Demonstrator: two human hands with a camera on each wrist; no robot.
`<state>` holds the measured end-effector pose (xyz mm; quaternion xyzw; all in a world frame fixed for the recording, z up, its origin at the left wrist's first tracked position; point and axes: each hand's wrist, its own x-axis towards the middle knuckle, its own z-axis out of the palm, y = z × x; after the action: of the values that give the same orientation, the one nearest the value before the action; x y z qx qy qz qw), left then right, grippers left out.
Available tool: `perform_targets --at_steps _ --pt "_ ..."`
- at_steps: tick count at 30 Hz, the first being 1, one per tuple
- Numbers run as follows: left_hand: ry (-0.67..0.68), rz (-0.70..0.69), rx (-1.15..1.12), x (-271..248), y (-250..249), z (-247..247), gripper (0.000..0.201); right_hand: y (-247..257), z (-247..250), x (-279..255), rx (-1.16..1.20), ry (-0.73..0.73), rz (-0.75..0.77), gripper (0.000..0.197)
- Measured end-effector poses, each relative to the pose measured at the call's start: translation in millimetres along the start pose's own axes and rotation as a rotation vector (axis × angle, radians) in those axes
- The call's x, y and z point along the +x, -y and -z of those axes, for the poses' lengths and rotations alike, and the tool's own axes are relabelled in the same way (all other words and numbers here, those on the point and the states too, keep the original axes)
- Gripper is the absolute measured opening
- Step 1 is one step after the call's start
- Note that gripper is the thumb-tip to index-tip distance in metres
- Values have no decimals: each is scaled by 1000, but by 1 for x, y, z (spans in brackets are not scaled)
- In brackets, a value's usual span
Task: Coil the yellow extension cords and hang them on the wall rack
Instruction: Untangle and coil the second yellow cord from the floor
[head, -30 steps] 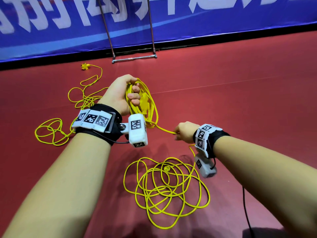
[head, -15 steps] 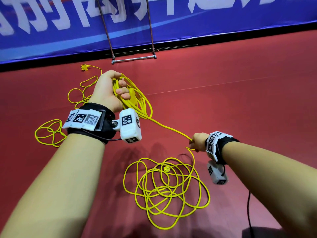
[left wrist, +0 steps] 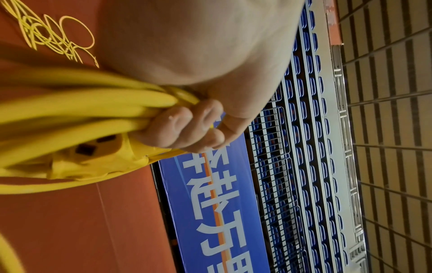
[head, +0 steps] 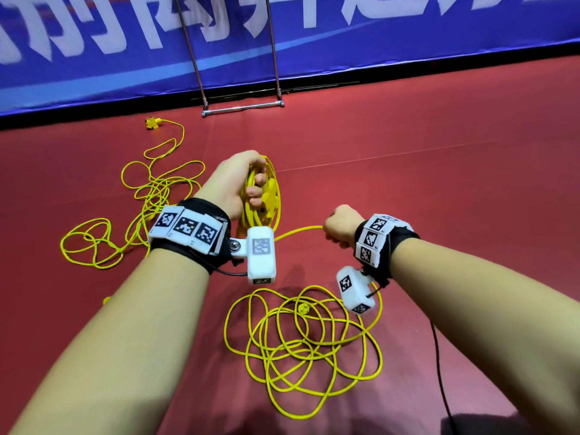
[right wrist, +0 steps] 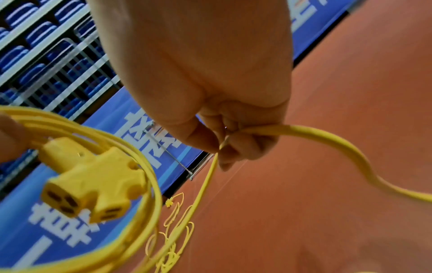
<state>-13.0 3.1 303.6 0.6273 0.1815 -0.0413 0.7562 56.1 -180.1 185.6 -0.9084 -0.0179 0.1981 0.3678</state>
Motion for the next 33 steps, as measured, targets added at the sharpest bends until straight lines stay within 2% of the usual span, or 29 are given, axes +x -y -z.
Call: perform_targets --at_steps 2,4,6,8,11,13,16,19,22,28,33 --pt "-16 -11 24 2 4 -3 18 5 -1 0 331 15 -49 17" --pt "-31 -10 31 5 8 -4 19 11 1 -4 559 53 -91 15" --pt "-44 -2 24 8 12 -4 18 17 5 -9 691 137 -114 16" --pt "-59 1 8 10 15 -4 18 19 9 -11 784 225 -133 25" --pt "-78 -1 6 13 18 -3 17 22 10 -9 856 304 -143 39" --pt "-87 -3 17 15 21 -3 16 25 10 -9 919 326 -134 42" --pt "-77 10 28 18 25 -4 16 33 10 -12 1007 377 -119 25" --pt "-47 34 23 20 28 -5 18 37 7 -10 1036 434 -97 18" --pt "-10 58 21 20 30 -5 20 38 7 -11 1070 413 -140 13" --pt "24 93 106 18 34 -11 25 39 9 -16 989 423 -128 27" --pt "19 148 158 17 42 -19 30 41 9 -15 1076 466 -158 24"
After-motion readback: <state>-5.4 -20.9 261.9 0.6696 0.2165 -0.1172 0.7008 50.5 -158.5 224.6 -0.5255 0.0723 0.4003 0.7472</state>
